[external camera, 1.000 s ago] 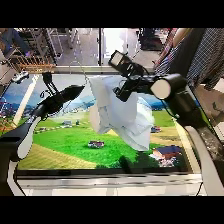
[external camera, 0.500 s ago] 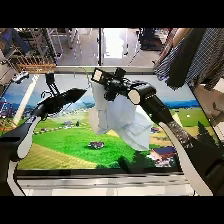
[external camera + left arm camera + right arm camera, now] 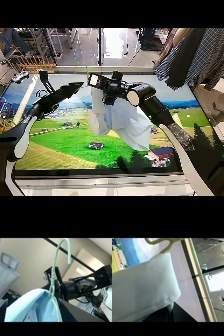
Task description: Fold the clothes and pants, and hang the long-sleeved shirts on hangers.
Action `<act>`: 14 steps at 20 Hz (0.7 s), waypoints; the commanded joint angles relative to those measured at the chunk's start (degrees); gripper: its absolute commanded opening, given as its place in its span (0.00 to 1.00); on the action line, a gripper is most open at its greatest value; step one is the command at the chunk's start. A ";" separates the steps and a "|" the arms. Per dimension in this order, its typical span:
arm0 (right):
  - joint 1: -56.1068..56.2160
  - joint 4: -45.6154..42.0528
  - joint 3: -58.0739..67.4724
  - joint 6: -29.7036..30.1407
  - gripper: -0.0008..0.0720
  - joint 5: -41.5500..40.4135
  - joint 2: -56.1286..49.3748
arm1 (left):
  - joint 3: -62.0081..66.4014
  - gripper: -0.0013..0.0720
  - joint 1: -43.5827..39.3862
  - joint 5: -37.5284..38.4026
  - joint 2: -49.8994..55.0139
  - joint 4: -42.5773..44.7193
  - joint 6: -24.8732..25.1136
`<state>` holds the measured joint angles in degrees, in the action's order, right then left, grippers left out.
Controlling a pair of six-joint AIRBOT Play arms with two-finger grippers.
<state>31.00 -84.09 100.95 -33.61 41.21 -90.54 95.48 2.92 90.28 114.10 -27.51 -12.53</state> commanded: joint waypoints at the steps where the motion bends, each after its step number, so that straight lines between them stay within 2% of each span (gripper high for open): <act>1: 0.04 -2.75 0.00 0.17 0.03 4.94 0.42 | 0.11 1.00 3.69 -4.24 -2.43 4.79 -2.12; 4: -0.94 -4.22 0.00 -0.20 0.03 5.51 2.03 | 0.11 1.00 8.15 -11.69 -6.99 16.33 -4.81; 5: -1.90 -4.76 0.00 -2.47 0.03 6.10 2.82 | 0.11 1.00 9.38 -12.83 -8.63 18.08 -6.45; 7: -4.81 -6.23 0.00 -10.82 0.03 5.79 5.03 | 0.11 0.97 11.37 -14.34 -12.28 20.74 -11.37; 9: -8.22 -7.32 0.00 -19.58 0.03 4.50 8.66 | 0.11 0.91 12.11 -16.17 -16.11 26.58 -20.85; 11: -11.21 -7.19 0.00 -25.94 0.03 4.11 13.44 | 0.07 0.89 11.43 -16.31 -18.69 33.53 -32.74; 12: -12.07 -6.75 0.00 -26.38 0.03 4.39 15.82 | 0.07 0.89 10.32 -16.15 -19.04 35.60 -37.57; 14: -12.33 -6.27 0.00 -26.34 0.03 5.35 20.33 | -0.11 0.89 6.40 -15.93 -18.62 36.35 -41.99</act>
<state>20.60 -90.78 100.92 -55.00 45.82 -75.96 95.48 12.19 75.53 96.79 3.16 -42.57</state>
